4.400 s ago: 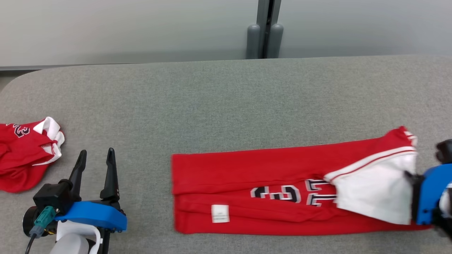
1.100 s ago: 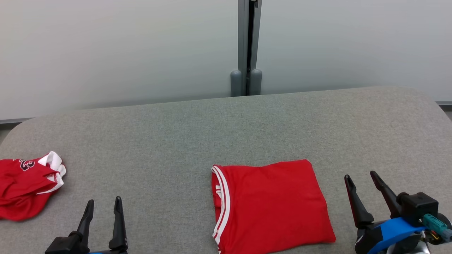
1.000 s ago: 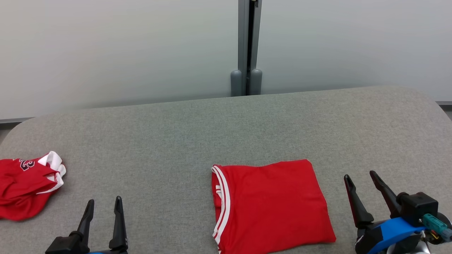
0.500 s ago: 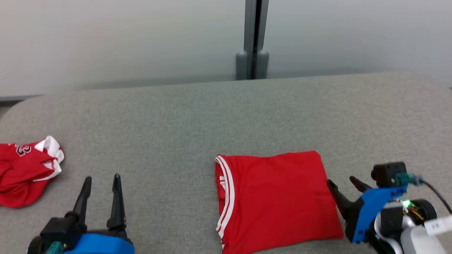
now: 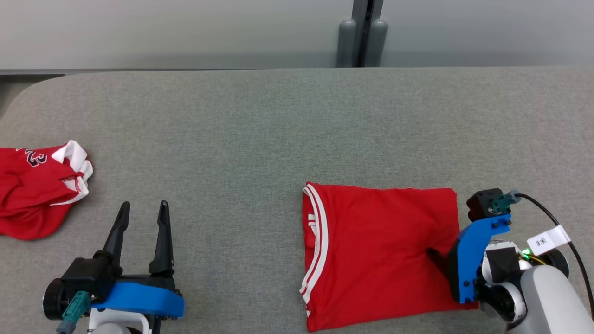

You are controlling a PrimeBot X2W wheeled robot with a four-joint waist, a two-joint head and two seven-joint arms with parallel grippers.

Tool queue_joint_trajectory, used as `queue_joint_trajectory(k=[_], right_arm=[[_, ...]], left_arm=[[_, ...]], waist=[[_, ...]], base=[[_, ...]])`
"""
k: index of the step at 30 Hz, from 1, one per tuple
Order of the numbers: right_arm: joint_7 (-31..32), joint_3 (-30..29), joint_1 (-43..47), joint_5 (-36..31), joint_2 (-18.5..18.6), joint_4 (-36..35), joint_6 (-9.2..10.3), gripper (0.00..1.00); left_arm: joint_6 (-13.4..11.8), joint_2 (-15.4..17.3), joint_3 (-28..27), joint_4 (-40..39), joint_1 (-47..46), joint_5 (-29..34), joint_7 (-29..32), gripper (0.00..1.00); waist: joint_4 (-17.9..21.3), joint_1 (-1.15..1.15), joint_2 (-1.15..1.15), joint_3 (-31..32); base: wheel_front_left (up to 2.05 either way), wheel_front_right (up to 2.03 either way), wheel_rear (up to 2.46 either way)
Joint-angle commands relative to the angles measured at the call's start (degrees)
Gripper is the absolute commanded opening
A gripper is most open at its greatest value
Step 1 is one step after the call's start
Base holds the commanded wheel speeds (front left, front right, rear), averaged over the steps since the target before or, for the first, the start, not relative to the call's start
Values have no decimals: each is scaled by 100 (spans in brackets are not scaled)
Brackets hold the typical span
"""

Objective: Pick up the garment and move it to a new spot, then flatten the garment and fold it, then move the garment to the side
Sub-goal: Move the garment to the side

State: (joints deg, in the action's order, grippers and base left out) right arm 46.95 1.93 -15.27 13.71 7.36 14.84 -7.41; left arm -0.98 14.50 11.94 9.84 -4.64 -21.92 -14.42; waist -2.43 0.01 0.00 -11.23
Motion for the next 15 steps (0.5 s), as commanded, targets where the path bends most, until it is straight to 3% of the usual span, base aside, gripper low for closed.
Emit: queue_joint_trajectory(k=[1, 2, 6, 15], right_arm=[[146, 247, 32, 49, 60, 65, -16, 11], [160, 359, 2, 105, 132, 11, -16, 0], [89, 760, -231, 236, 527, -255, -14, 0], [-244, 2489, -1805, 564, 2217, -731, -8, 0]], left_arm=[[12, 21, -10, 20, -65, 33, -30, 100], [5, 27, -26, 21, -60, 28, -34, 100], [-2, 23, -62, 26, -71, 8, -42, 100], [-4, 181, -247, -242, -359, 64, -71, 100]], waist=[[20, -1, 0, -36], [48, -1, 0, -50], [165, -1, 0, -100], [1084, -1, 0, -587]], base=[[0, 0, 0], [0, 0, 0], [0, 0, 0], [0, 0, 0]])
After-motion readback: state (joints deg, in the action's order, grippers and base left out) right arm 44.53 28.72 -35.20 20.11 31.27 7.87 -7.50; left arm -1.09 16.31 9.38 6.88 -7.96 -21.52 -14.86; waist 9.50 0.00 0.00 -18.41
